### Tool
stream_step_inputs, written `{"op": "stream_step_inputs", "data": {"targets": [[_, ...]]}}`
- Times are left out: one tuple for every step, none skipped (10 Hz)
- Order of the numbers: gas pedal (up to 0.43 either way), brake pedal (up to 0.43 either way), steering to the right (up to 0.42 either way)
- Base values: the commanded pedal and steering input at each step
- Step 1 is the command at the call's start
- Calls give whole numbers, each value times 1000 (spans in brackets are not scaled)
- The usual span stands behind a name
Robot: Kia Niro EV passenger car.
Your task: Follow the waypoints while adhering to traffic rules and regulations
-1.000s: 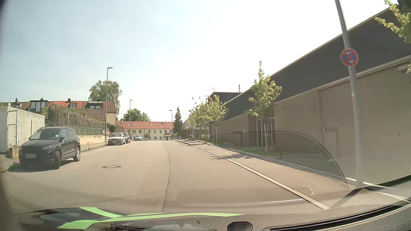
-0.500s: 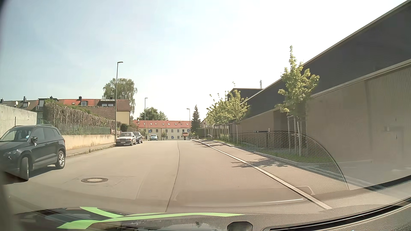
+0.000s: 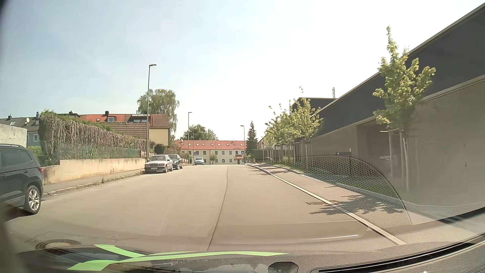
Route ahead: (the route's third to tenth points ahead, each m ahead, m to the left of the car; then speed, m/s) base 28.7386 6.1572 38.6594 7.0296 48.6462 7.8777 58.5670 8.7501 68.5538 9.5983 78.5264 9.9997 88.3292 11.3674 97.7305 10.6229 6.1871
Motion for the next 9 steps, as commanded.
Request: {"op": "stream_step_inputs", "data": {"targets": [[138,0,-89],[138,0,-82],[138,0,-75],[138,0,-63],[138,0,-53],[138,0,-43],[138,0,-31],[138,0,-20],[138,0,-14]]}}
